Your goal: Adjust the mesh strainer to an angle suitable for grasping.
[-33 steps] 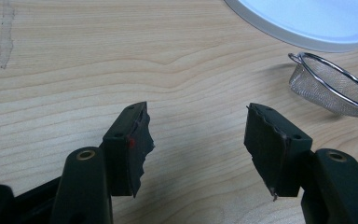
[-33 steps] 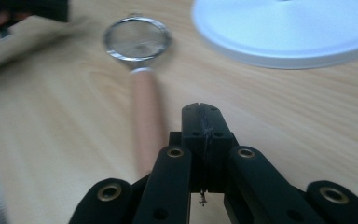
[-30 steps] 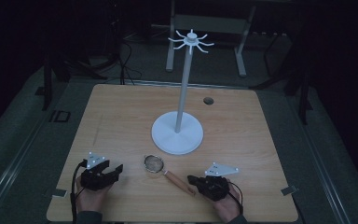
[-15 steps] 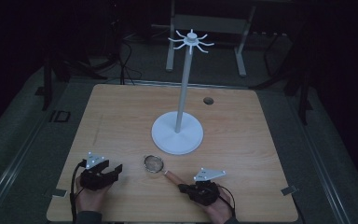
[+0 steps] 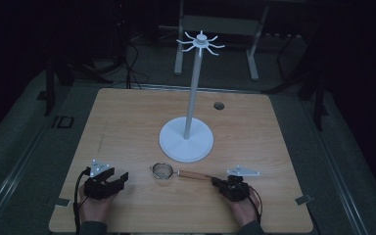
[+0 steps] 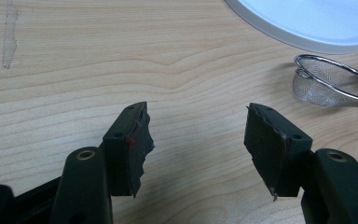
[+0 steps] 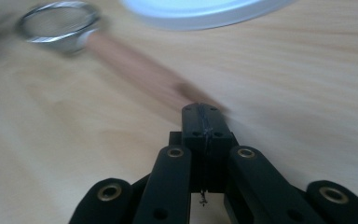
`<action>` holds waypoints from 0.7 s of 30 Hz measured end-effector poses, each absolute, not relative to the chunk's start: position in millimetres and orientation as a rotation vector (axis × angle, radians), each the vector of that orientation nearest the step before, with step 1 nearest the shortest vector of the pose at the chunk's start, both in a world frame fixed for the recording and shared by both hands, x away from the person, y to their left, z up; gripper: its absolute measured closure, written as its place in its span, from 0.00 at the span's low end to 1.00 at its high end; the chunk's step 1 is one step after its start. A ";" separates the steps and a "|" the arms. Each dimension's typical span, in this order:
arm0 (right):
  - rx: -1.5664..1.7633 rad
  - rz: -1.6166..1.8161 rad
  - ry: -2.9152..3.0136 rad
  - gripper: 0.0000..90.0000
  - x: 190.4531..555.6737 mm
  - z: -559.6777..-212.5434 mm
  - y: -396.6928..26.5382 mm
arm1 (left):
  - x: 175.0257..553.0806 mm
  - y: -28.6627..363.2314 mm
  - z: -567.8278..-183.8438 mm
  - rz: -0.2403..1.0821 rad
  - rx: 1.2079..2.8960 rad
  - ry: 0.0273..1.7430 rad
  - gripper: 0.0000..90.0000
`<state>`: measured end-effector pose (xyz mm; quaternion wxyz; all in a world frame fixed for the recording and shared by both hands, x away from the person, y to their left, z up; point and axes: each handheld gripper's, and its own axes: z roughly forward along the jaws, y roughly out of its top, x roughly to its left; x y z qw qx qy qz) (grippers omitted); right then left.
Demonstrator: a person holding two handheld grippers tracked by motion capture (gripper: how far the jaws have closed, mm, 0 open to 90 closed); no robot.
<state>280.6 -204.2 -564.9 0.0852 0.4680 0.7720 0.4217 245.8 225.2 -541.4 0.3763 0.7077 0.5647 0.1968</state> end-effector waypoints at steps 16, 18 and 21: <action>1.461 1.264 2.163 0.97 287.6 -552.3 -237.5 | 246.1 225.4 -541.3 0.503 1.810 1.443 0.45; 1.462 1.266 2.147 0.96 287.7 -550.4 -241.8 | 246.1 225.5 -541.3 0.504 1.810 1.443 0.45; 1.473 1.230 2.125 0.96 288.2 -548.6 -247.5 | 245.3 224.7 -540.9 0.508 1.809 1.440 0.45</action>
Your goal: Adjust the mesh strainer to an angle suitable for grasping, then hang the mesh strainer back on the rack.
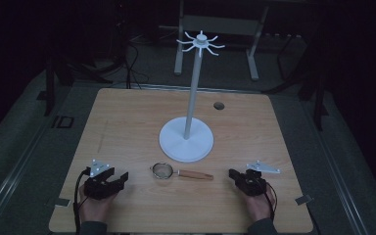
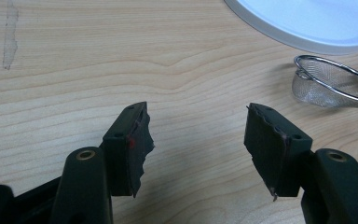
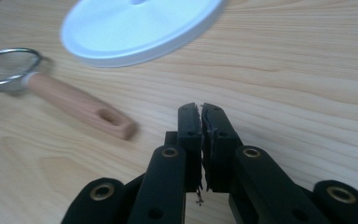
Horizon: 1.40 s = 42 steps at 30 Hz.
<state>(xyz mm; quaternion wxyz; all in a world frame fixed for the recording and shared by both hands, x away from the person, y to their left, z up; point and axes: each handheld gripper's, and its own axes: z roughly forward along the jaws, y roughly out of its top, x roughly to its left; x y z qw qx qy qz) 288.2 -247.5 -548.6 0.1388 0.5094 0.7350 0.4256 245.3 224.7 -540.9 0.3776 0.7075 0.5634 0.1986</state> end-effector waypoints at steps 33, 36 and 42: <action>1.441 1.126 2.038 0.63 285.8 -529.6 -272.8 | 260.4 192.5 -512.4 0.494 1.881 1.254 0.50; 1.430 1.115 2.043 0.64 285.8 -529.6 -272.4 | 265.1 187.1 -505.7 0.501 1.893 1.218 0.50; 1.429 1.097 2.048 0.65 285.8 -529.9 -273.1 | 275.6 178.8 -492.1 0.505 1.911 1.168 0.52</action>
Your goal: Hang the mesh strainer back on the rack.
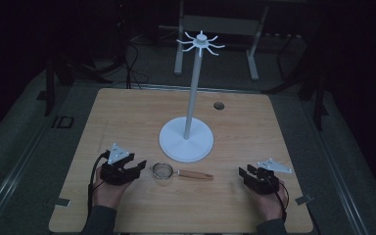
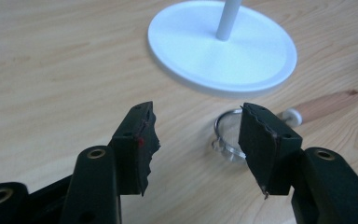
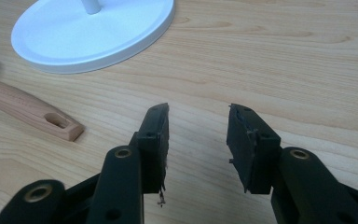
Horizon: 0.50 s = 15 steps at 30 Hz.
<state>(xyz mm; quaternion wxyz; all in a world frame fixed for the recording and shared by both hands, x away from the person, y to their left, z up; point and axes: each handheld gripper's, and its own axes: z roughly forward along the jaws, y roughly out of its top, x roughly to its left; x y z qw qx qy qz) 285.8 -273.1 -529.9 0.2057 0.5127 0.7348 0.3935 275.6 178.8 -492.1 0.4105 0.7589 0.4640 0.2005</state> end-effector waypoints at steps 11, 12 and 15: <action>1.425 1.086 2.046 0.66 285.5 -528.5 -275.6 | 297.7 155.0 -476.0 0.492 2.000 1.027 0.56; 1.420 1.087 2.050 0.66 285.4 -528.1 -275.6 | 299.9 153.4 -475.1 0.484 2.010 1.015 0.56; 1.413 1.089 2.054 0.67 285.1 -527.8 -275.4 | 307.1 148.1 -474.2 0.434 2.046 0.984 0.55</action>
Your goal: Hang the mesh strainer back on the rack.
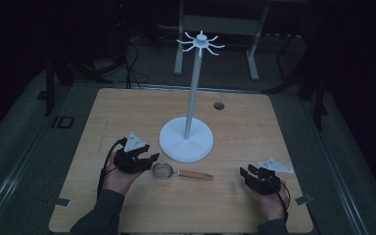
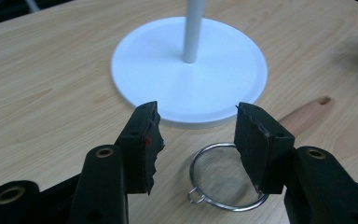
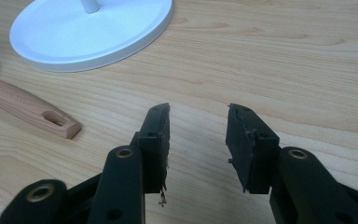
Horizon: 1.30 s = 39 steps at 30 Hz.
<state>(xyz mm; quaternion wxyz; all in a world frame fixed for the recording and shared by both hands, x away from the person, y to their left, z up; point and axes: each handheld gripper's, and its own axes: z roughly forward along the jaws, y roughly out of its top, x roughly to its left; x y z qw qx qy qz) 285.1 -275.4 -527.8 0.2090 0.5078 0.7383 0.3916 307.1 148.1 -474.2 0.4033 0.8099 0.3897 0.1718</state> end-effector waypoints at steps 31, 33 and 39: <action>1.384 1.092 2.052 0.62 283.9 -527.7 -279.7 | 339.2 84.4 -474.7 0.297 2.358 0.676 0.61; 1.380 1.098 2.054 0.62 283.8 -527.5 -279.6 | 340.9 79.6 -477.7 0.303 2.392 0.664 0.59; 1.377 1.092 2.056 0.60 284.0 -528.2 -279.6 | 344.1 65.4 -485.5 0.275 2.461 0.610 0.59</action>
